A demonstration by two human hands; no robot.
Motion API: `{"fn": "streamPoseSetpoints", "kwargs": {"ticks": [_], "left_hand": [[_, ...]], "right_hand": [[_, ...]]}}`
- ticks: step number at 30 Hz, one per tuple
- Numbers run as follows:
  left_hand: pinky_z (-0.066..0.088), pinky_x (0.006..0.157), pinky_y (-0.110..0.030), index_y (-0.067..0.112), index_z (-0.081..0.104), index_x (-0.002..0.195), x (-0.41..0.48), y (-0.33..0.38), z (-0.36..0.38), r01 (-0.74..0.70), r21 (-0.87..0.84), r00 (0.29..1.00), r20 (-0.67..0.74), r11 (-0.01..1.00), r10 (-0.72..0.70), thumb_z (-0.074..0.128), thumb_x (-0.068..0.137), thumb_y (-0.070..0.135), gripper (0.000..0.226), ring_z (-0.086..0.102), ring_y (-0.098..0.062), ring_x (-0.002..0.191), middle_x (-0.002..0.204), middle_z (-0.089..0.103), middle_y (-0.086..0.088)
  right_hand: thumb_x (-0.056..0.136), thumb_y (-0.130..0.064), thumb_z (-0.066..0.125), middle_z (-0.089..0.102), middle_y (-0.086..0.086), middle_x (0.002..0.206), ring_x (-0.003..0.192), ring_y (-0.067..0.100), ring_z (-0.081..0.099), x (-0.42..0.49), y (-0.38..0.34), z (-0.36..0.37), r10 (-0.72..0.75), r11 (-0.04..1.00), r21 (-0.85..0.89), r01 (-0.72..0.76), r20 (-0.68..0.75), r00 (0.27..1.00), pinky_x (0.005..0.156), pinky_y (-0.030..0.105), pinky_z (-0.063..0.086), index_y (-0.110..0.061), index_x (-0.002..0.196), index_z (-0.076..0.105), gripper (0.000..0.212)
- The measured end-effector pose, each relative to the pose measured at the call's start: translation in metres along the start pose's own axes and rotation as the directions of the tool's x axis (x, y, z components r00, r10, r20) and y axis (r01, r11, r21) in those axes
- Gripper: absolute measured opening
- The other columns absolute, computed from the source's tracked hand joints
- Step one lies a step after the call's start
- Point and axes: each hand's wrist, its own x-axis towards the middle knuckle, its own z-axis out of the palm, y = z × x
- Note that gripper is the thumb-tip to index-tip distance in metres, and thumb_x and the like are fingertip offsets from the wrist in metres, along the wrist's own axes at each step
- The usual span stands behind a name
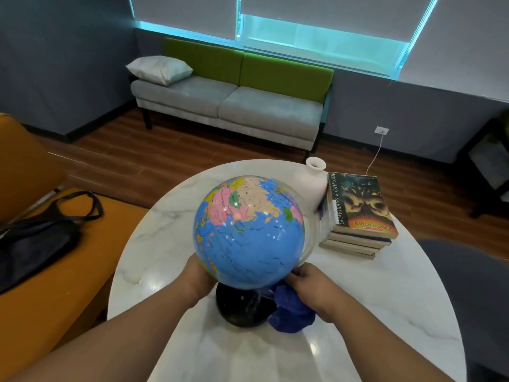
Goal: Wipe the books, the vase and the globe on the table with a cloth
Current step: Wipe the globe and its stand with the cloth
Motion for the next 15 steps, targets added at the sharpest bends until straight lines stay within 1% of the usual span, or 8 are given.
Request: {"fn": "streamPoseSetpoints", "kwargs": {"ticks": [2, 3, 4, 6, 7, 9, 12, 15], "left_hand": [[0.048, 0.043, -0.014, 0.018, 0.056, 0.086, 0.002, 0.000, -0.001, 0.009, -0.046, 1.000, -0.022, 0.999, -0.010, 0.051, 0.097, 0.004, 0.019, 0.058, -0.012, 0.066, 0.073, 0.065, -0.001], [0.049, 0.045, -0.015, 0.017, 0.057, 0.086, 0.000, 0.002, -0.001, 0.018, -0.073, 1.000, -0.010, 0.997, -0.018, 0.061, 0.089, 0.007, 0.012, 0.056, -0.014, 0.070, 0.076, 0.065, -0.003], [0.051, 0.049, -0.018, 0.018, 0.057, 0.087, 0.001, 0.000, -0.003, 0.024, -0.057, 1.000, -0.007, 0.998, -0.025, 0.067, 0.078, 0.008, 0.017, 0.055, -0.016, 0.074, 0.083, 0.064, -0.004], [0.055, 0.060, -0.026, 0.021, 0.058, 0.089, 0.003, -0.002, -0.006, -0.007, 0.109, 1.000, -0.010, 0.994, 0.008, 0.073, 0.065, -0.004, 0.038, 0.057, -0.019, 0.084, 0.093, 0.063, -0.004], [0.057, 0.061, -0.028, 0.019, 0.059, 0.090, 0.002, -0.002, -0.006, -0.003, 0.145, 1.000, -0.027, 0.989, 0.007, 0.073, 0.064, -0.013, 0.044, 0.059, -0.021, 0.085, 0.093, 0.063, -0.005], [0.058, 0.054, -0.025, 0.012, 0.062, 0.089, 0.002, -0.001, -0.009, 0.022, 0.144, 0.998, -0.055, 0.989, -0.014, 0.067, 0.072, -0.023, 0.039, 0.063, -0.024, 0.077, 0.084, 0.067, -0.007], [0.060, 0.058, -0.028, 0.002, 0.066, 0.091, 0.001, -0.001, -0.016, 0.010, 0.169, 1.000, -0.010, 0.986, -0.008, 0.065, 0.079, -0.017, 0.023, 0.070, -0.025, 0.067, 0.073, 0.072, -0.014], [0.060, 0.065, -0.034, 0.006, 0.065, 0.095, -0.002, -0.003, -0.023, -0.013, 0.122, 0.999, 0.039, 0.992, 0.008, 0.072, 0.067, -0.003, 0.030, 0.071, -0.027, 0.070, 0.078, 0.073, -0.014]], "right_hand": [[0.092, -0.041, 0.058, 0.072, -0.011, 0.089, 0.091, 0.008, 0.065, 0.000, -0.003, -0.003, -0.021, 1.000, -0.017, 0.021, 0.003, 1.000, 0.086, 0.030, 0.051, -0.030, 0.090, 0.067, 0.014], [0.092, -0.039, 0.059, 0.071, -0.013, 0.089, 0.091, 0.007, 0.064, 0.000, -0.003, -0.006, -0.026, 0.999, -0.021, 0.026, 0.001, 1.000, 0.083, 0.026, 0.051, -0.031, 0.090, 0.066, 0.011], [0.091, -0.038, 0.061, 0.071, -0.012, 0.090, 0.091, 0.007, 0.064, 0.000, -0.001, -0.009, -0.034, 0.999, -0.016, 0.034, -0.005, 0.999, 0.081, 0.025, 0.051, -0.030, 0.091, 0.066, 0.009], [0.089, -0.036, 0.065, 0.072, -0.006, 0.093, 0.094, 0.012, 0.066, 0.000, 0.004, -0.017, -0.023, 0.999, 0.031, 0.024, -0.015, 1.000, 0.085, 0.028, 0.053, -0.025, 0.095, 0.068, 0.013], [0.088, -0.035, 0.066, 0.072, -0.004, 0.095, 0.096, 0.014, 0.066, 0.000, 0.008, -0.020, 0.006, 0.998, 0.067, -0.005, -0.016, 1.000, 0.086, 0.029, 0.053, -0.024, 0.097, 0.068, 0.015], [0.087, -0.033, 0.068, 0.072, 0.001, 0.098, 0.096, 0.018, 0.066, 0.001, 0.014, -0.024, 0.102, 0.982, 0.160, -0.096, -0.025, 0.995, 0.087, 0.033, 0.055, -0.022, 0.098, 0.069, 0.016], [0.084, -0.024, 0.071, 0.071, 0.008, 0.101, 0.099, 0.027, 0.065, 0.006, 0.021, -0.023, 0.179, 0.939, 0.302, -0.164, -0.022, 0.984, 0.092, 0.043, 0.054, -0.019, 0.094, 0.072, 0.012], [0.081, -0.013, 0.070, 0.069, 0.013, 0.101, 0.097, 0.031, 0.065, 0.008, 0.017, -0.012, 0.169, 0.934, 0.321, -0.156, -0.012, 0.985, 0.087, 0.042, 0.056, -0.016, 0.096, 0.070, 0.016]]}}
